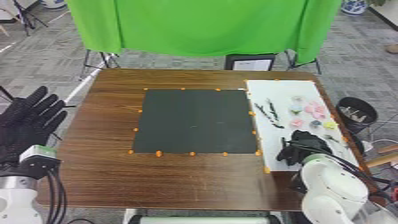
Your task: Arrange flowers
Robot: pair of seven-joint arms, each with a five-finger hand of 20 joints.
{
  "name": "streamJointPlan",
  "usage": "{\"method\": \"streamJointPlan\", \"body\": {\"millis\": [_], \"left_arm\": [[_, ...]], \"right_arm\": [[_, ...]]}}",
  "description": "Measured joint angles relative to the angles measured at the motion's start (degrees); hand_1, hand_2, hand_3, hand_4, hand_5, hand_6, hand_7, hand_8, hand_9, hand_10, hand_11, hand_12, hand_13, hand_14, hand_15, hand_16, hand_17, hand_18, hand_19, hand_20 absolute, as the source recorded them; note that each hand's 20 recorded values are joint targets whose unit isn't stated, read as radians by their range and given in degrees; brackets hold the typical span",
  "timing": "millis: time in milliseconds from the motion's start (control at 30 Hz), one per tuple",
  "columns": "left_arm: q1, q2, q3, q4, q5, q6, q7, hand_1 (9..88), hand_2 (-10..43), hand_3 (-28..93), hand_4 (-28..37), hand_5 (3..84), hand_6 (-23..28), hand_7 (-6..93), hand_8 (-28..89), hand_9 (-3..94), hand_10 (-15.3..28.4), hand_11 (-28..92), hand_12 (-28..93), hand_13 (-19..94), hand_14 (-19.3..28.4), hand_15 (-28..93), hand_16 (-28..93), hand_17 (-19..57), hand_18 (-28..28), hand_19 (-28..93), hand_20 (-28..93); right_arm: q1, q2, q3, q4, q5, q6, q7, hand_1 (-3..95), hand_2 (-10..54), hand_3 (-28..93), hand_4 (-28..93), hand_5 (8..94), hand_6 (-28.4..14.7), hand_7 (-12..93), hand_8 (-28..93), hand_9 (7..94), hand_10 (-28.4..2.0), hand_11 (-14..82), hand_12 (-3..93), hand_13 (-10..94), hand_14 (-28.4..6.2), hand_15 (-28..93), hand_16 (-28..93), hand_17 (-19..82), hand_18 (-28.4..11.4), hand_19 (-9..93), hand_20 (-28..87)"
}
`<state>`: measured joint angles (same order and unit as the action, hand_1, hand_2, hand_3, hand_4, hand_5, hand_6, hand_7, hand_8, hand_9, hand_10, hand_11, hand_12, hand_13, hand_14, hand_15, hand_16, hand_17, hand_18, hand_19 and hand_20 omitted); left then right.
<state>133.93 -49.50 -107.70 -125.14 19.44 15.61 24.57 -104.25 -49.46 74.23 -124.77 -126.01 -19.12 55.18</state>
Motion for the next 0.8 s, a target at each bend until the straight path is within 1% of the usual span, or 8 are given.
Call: {"method": "streamJointPlan", "body": {"millis": [33, 167, 300, 400, 500, 567, 667, 800], "left_arm": [[-0.1, 0.0, 0.07, 0.09, 0.0, -0.1, -0.14, 26.2, 9.4, 74, -28.1, 40.0, 10.2, 10.9, -7, 32.5, 17.3, 18, 13, 20, 16.9, 31, -5, -7.4, 15.2, 35, 8], [-0.2, 0.0, 0.09, 0.22, 0.0, -0.29, -0.32, 26.2, 9.4, 74, -28.1, 40.1, 10.2, 10.9, -7, 32.5, 17.3, 18, 13, 20, 16.9, 31, -5, -7.3, 15.2, 35, 8], [-0.2, 0.0, 0.09, 0.22, -0.09, -0.33, -0.42, 26.2, 9.4, 74, -28.1, 40.0, 10.2, 10.9, -7, 32.6, 17.3, 18, 13, 20, 16.9, 31, -5, -7.3, 15.2, 35, 8], [-0.3, 0.0, 0.24, 0.26, -0.22, -0.34, -0.43, 26.3, 9.4, 74, -28.1, 40.0, 10.2, 10.9, -7, 32.5, 17.3, 18, 14, 20, 16.9, 31, -5, -7.4, 15.2, 35, 8], [-0.3, 0.0, 0.32, 0.26, -0.41, -0.35, -0.42, 26.3, 9.4, 74, -28.0, 40.0, 10.2, 10.9, -7, 32.5, 17.3, 18, 13, 20, 17.0, 31, -5, -7.4, 15.2, 35, 8], [-0.3, 0.0, 0.32, 0.26, -0.52, -0.35, -0.39, 26.5, 9.2, 74, -27.9, 40.0, 10.2, 10.9, -7, 32.6, 17.3, 18, 13, 20, 17.0, 31, -5, -7.4, 15.2, 35, 8], [-0.2, -0.08, 0.32, 0.26, -0.6, -0.35, -0.35, 27.0, 8.6, 74, -27.5, 40.0, 10.2, 10.8, -7, 32.6, 17.2, 18, 13, 20, 17.0, 31, -5, -7.5, 15.3, 35, 8], [-0.2, -0.13, 0.32, 0.26, -0.66, -0.36, -0.29, 27.2, 8.2, 74, -27.2, 39.9, 10.2, 10.8, -7, 32.6, 17.2, 18, 14, 20, 17.0, 31, -5, -7.6, 15.4, 36, 8]], "right_arm": [[0.3, -0.3, -0.1, 0.2, -0.1, -0.3, 0.0, 52.6, -9.5, 70, -24, 77.9, -4.5, 21, 10, 83.0, -12.9, 20.0, 42.7, 72, -12.9, 50, 31, 41, -22.6, 88, 31], [0.8, -1.3, -0.3, 0.7, -0.7, -0.5, 0.0, 55.8, -9.5, 72, -24, 81.3, -3.3, 24, 13, 87.6, -11.7, 14.2, 46.9, 76, -10.2, 45, 38, 44, -21.9, 88, 31], [0.8, -1.8, -0.4, 0.9, -1.2, -0.5, 0.0, 54.5, -9.5, 74, -18, 81.2, -2.4, 28, 18, 90.4, -9.2, 7.6, 39.3, 81, -6.3, 33, 38, 51, -19.2, 86, 27], [0.3, -1.9, -0.1, 1.0, -1.1, 0.7, 0.0, 51.6, -9.5, 77, -13, 81.2, -1.9, 31, 19, 91.9, -9.2, 7.8, 38.3, 85, -5.7, 27, 39, 54, -18.0, 87, 25], [-1.3, -1.9, 0.3, 1.2, -1.1, 5.9, -0.3, 47.6, -9.5, 81, -3, 80.0, -1.6, 40, 17, 93.5, -7.8, 11.9, 40.2, 91, -4.0, 25, 43, 59, -16.2, 88, 25], [-2.9, -1.6, 0.4, 1.4, -1.3, 11.2, -0.9, 47.1, -9.5, 83, 0, 77.1, -2.5, 51, 9, 93.7, -6.8, 15.2, 42.4, 92, -3.2, 24, 49, 60, -15.8, 88, 27], [-4.9, -1.2, 0.5, 1.8, -1.3, 17.9, -1.8, 47.7, -9.5, 84, 0, 76.3, -3.7, 56, 1, 93.7, -6.6, 16.5, 44.6, 92, -3.2, 23, 54, 59, -16.6, 87, 30], [-5.8, -0.7, 0.4, 2.0, -1.3, 21.1, -2.3, 48.0, -9.5, 84, 1, 76.0, -4.6, 59, -5, 93.7, -7.0, 17.2, 46.9, 92, -3.9, 23, 58, 57, -18.0, 87, 32]]}}
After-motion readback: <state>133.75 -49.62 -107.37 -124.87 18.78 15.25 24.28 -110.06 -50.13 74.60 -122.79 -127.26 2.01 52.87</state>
